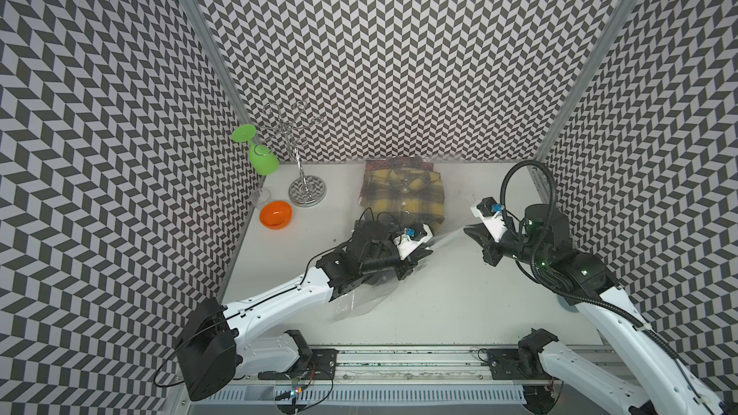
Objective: Place the folded shirt into the vacuum bag
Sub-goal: Close the vacuum bag at the center of the board.
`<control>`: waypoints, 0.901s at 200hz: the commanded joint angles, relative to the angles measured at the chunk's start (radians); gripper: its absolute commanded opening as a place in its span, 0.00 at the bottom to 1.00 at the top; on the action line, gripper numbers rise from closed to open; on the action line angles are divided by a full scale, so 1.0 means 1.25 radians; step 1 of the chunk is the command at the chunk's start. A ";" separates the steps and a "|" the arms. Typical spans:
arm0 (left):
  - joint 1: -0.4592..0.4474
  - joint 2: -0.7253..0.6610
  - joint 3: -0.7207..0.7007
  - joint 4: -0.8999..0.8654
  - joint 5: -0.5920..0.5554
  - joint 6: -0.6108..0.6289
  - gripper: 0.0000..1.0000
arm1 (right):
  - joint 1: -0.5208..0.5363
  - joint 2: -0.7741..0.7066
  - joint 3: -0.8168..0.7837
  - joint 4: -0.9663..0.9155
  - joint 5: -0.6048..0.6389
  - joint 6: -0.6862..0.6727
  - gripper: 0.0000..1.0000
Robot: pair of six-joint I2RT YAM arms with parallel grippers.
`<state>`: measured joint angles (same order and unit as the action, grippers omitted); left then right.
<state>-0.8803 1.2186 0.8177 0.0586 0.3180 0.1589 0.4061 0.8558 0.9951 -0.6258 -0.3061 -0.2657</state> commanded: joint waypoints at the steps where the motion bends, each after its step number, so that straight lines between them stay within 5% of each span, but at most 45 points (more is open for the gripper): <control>1: 0.010 0.011 -0.041 -0.139 -0.023 -0.010 0.00 | -0.061 -0.043 0.016 0.203 0.088 0.028 0.00; 98: 0.008 0.010 -0.057 -0.162 -0.034 -0.006 0.00 | -0.099 -0.027 0.000 0.249 0.131 0.082 0.00; 138: 0.014 0.017 -0.030 -0.144 -0.039 0.002 0.00 | -0.097 -0.030 -0.018 0.241 -0.010 0.061 0.00; 164: 0.019 0.026 -0.008 -0.113 -0.016 -0.013 0.00 | -0.091 -0.024 -0.019 0.170 -0.039 0.045 0.08; 167: 0.020 0.026 -0.006 -0.107 -0.012 -0.016 0.00 | -0.089 -0.024 -0.018 0.164 -0.048 0.037 0.19; 180: 0.025 0.027 -0.002 -0.083 0.007 -0.025 0.00 | -0.083 -0.026 -0.019 0.131 -0.065 0.033 0.33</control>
<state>-0.8646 1.2343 0.8005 0.0040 0.2916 0.1528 0.3069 0.8394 0.9527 -0.5209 -0.3470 -0.2020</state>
